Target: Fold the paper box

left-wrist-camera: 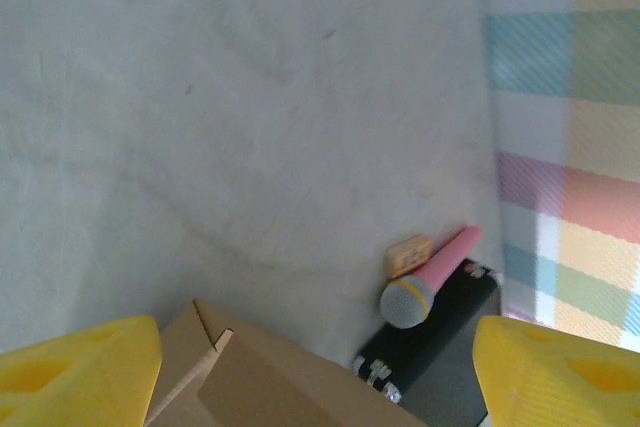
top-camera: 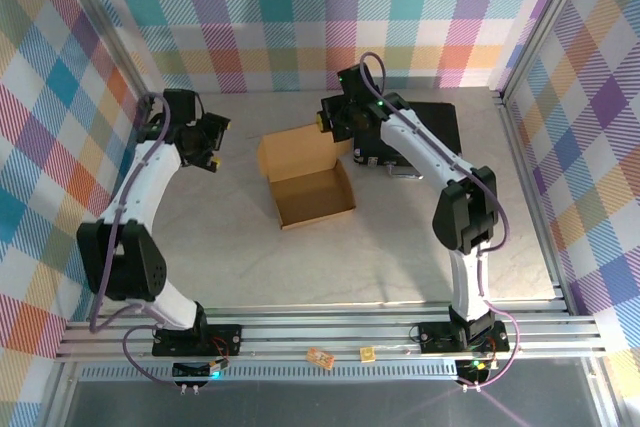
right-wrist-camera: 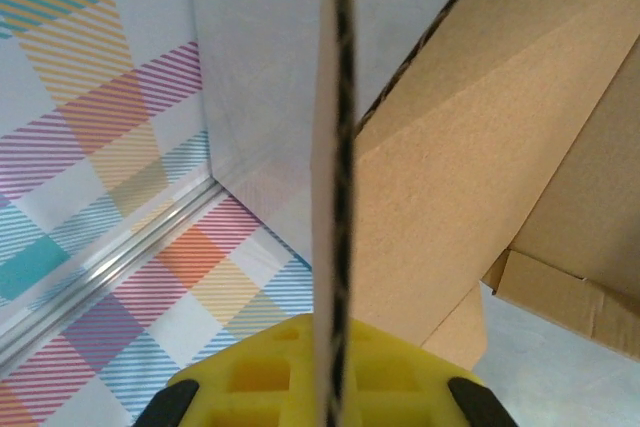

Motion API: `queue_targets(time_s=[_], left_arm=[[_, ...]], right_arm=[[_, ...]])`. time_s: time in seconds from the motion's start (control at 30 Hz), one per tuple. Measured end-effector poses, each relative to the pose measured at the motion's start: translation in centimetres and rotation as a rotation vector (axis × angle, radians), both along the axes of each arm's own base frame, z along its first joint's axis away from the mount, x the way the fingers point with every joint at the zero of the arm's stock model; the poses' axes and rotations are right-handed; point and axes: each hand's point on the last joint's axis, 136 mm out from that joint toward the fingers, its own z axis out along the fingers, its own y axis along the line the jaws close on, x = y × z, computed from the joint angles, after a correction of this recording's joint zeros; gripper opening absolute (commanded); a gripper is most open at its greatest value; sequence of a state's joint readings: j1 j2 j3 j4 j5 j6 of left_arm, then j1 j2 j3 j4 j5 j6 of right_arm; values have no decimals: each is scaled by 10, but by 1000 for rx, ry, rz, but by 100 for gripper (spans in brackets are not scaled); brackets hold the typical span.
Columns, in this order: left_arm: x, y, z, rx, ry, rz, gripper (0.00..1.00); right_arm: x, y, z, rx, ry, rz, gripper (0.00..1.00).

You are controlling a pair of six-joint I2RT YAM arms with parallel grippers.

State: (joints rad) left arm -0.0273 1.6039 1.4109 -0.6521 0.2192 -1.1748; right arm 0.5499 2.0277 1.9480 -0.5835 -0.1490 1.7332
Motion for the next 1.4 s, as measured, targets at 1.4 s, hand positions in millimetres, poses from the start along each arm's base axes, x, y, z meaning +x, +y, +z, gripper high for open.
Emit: queue_targets(time_s=[1.4], left_arm=[[18,-51,-15,-557,104,242,76]], right_arm=[[16,32,-1,148,-269,183,0]])
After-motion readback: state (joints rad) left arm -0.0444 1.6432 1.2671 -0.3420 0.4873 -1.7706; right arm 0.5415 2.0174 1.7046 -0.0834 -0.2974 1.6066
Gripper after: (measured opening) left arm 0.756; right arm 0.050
